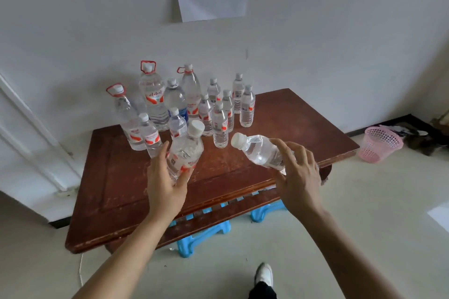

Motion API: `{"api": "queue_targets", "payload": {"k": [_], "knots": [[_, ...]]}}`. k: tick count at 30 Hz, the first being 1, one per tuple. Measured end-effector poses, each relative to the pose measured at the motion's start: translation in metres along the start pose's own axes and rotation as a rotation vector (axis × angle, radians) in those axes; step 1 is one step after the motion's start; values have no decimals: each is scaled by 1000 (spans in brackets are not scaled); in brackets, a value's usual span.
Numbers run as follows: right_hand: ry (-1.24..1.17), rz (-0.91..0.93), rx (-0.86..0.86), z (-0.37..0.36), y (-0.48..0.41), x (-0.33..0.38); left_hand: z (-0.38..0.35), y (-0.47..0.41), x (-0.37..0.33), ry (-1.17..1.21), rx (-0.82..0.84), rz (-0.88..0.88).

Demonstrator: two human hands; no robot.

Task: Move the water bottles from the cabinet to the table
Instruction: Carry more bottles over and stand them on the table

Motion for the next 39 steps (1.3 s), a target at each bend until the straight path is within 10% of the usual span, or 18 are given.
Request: {"api": "queue_targets", "payload": {"k": [19,39], "knots": [[-686,-69,493,-266,-214,-19,-64,-121,162,-84,-64,476],[-554,-401,324,-351,-176,8,-83,-143,263,124,264,185]]}}
Point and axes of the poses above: each hand's wrist, its own y-axis away from the middle knuckle, its own z-axis out of the back of the hand, x = y × z, the point moved 5 cm from there along -y, towards the middle knuckle, and after that the axes turned 8 degrees about x, right-handed, at the moved point
